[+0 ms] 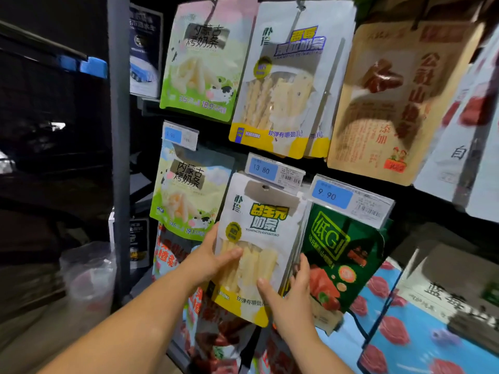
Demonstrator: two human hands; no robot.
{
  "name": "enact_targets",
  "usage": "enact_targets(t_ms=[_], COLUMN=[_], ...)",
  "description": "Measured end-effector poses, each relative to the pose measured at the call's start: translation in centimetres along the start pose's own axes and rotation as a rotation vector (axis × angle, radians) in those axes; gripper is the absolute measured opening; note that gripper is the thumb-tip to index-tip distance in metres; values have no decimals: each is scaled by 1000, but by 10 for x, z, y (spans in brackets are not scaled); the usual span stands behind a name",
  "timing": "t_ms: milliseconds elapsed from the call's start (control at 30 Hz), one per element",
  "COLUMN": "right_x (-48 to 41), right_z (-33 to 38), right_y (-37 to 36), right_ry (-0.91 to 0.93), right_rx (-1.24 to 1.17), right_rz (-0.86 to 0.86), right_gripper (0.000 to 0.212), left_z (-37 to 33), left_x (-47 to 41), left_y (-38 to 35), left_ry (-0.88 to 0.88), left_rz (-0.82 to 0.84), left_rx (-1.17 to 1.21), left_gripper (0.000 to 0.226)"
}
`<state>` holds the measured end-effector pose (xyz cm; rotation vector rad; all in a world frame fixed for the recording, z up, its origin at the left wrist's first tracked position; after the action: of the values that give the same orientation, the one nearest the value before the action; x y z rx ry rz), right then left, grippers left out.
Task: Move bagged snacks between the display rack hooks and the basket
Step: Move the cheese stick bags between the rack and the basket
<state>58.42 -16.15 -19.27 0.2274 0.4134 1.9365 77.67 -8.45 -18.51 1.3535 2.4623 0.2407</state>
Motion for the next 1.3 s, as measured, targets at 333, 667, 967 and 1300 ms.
enact_targets(t_ms=[333,667,967,1300], right_x=[-24,-61,-60,-45], right_z=[-6,-5,-11,-10], right_y=[-8,-7,-7,-15], right_ry=[-37,-82,-214,-218], right_rx=[35,217,315,360], right_rz=[60,-34,-126,-100], right_gripper=[84,70,63,52], left_z=[-4,10,19,11], left_x=[-27,-77,-81,-64], left_y=[-23,-37,-39,-26], left_ry=[-87,-96,-86,-139], left_rz=[-74,-94,-119,-143], left_rx=[114,77,48,-87], left_gripper=[82,103,100,89])
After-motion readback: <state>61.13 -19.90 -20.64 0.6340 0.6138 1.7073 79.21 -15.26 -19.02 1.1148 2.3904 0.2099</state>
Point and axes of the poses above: each hand's wrist, its own x-axis away from the middle knuckle, its own y-axis out of the back of the hand, z = x × y, the point moved 10 cm from there along -x, towards the middle knuckle, and after that the axes turned 11 degrees about -y, right-handed, at the moved point
